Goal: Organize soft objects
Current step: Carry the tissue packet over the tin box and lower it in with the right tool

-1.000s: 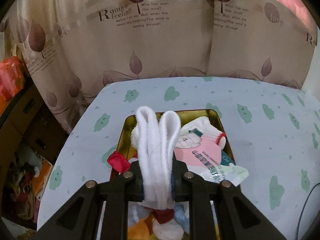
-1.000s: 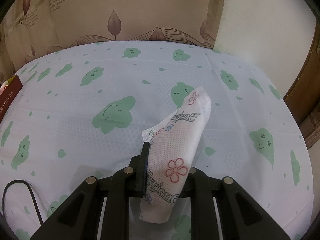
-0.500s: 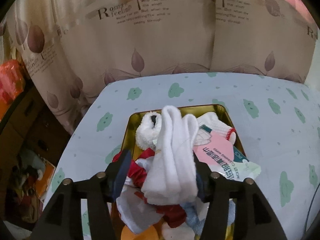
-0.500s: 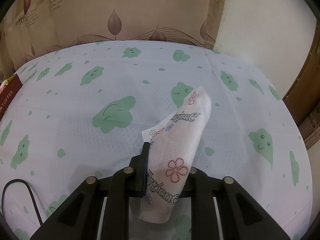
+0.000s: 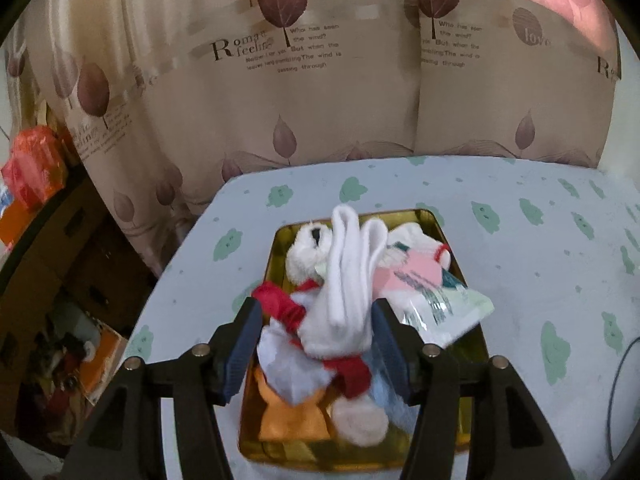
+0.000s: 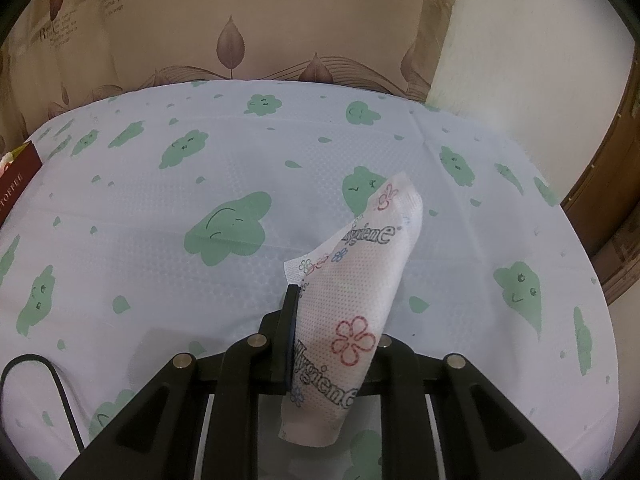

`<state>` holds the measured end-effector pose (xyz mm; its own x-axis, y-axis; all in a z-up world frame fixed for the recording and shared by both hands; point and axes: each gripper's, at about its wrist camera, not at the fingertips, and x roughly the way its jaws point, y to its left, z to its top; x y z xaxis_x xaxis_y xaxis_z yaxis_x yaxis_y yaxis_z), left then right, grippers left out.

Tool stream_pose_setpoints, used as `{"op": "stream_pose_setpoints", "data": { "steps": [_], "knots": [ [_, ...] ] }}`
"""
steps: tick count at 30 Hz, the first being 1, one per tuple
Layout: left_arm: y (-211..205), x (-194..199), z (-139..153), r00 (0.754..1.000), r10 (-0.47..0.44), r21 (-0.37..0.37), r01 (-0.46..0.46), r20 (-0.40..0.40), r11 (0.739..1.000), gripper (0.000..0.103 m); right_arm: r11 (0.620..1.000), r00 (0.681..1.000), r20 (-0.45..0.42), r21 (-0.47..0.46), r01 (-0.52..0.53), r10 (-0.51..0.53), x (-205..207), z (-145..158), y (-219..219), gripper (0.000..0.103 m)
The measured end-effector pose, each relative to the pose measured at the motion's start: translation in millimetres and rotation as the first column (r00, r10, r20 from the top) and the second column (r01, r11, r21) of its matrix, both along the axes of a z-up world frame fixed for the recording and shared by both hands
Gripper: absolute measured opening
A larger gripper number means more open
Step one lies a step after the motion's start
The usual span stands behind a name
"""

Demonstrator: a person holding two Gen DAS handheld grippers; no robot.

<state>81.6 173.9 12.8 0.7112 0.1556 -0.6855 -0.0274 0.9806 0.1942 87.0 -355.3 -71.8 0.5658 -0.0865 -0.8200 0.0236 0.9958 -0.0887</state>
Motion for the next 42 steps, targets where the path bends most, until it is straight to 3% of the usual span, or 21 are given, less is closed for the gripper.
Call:
{"op": "stream_pose_setpoints", "data": {
  "steps": [5,9,18,22,27,34,42],
  "knots": [
    [7.8,-18.9,-3.7,0.999,0.032,-0.042,-0.033,-0.013,0.999,0.058,1.000,1.000,-0.006,0.013,0.014,-0.014,-0.2,5.4,6.0,0.015],
    [13.2,-34.0,-5.0,0.997,0.072,-0.018,-0.071,0.012,0.997,0.058,1.000,1.000,0.011,0.019,-0.004,0.004,0.2,20.9,26.8,0.015],
    [22.1,-49.8,-11.0,0.994,0.103,-0.021,-0.102,0.045,0.995,0.058,0.984,0.984,0.052,0.049,-0.173,0.170,6.7,66.1,110.1,0.014],
    [27.0,-51.4,-15.7,0.994,0.104,-0.072,-0.101,0.030,0.992,0.058,0.958,0.960,0.057,0.072,-0.277,0.273,6.4,80.8,155.7,0.014],
    [22.9,-52.0,-17.3,0.996,0.086,-0.059,-0.084,0.029,0.995,0.058,0.911,0.920,0.073,0.130,-0.392,0.386,2.1,94.1,217.1,0.014],
    [30.7,-53.1,-13.6,0.993,0.110,-0.082,-0.107,0.040,0.991,0.058,0.825,0.839,0.078,0.154,-0.544,0.539,-8.7,102.9,301.5,0.014],
    [41.1,-52.1,-12.3,0.990,0.133,-0.106,-0.129,0.035,0.986,0.058,0.753,0.779,0.090,0.205,-0.625,0.621,-10.9,99.1,377.1,0.014]
  ]
}}
